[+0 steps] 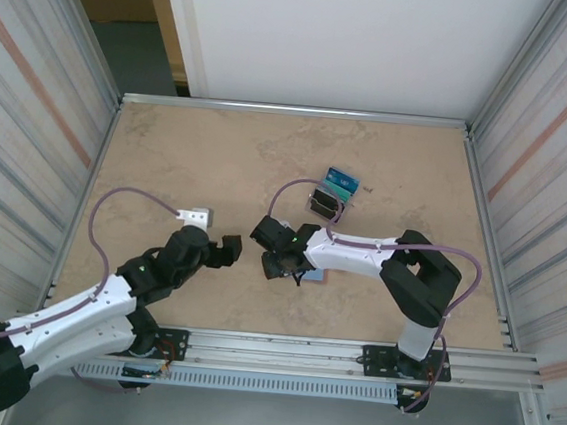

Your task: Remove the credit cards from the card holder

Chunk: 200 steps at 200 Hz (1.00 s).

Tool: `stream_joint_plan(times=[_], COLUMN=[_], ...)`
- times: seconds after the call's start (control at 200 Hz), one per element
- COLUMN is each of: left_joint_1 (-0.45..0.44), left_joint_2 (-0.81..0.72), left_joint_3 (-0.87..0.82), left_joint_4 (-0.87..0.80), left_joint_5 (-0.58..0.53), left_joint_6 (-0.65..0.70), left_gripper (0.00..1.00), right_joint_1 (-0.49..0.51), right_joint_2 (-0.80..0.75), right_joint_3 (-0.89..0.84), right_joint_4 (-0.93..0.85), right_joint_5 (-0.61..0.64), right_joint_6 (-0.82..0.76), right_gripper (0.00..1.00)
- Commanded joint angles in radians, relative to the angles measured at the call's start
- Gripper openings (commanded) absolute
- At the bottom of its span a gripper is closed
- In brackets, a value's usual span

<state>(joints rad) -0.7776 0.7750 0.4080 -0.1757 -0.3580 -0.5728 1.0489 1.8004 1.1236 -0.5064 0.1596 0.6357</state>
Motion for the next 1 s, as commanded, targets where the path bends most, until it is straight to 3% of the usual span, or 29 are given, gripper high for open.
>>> stream_joint_plan(times=[0.0, 0.571, 0.997], left_joint_1=[0.011, 0.007, -0.03], left_joint_2=[0.012, 0.048, 0.236], left_joint_3=[0.036, 0.077, 0.205], left_joint_4=[0.019, 0.007, -0.002], left_joint_5=[0.008, 0.034, 0.019], left_joint_6=[-0.009, 0.013, 0.084], left_gripper=[0.99, 0.99, 0.99], right_joint_1=[0.0, -0.061, -0.077], right_joint_2=[0.018, -0.052, -0.132], right_joint_3=[-0.016, -0.077, -0.087], right_joint_4=[-0.011, 0.028, -0.012], right_joint_5=[-0.002, -0.023, 0.078], right_joint_6=[0.002, 0.03, 0.091], right_gripper=[0.52, 0.29, 0.3])
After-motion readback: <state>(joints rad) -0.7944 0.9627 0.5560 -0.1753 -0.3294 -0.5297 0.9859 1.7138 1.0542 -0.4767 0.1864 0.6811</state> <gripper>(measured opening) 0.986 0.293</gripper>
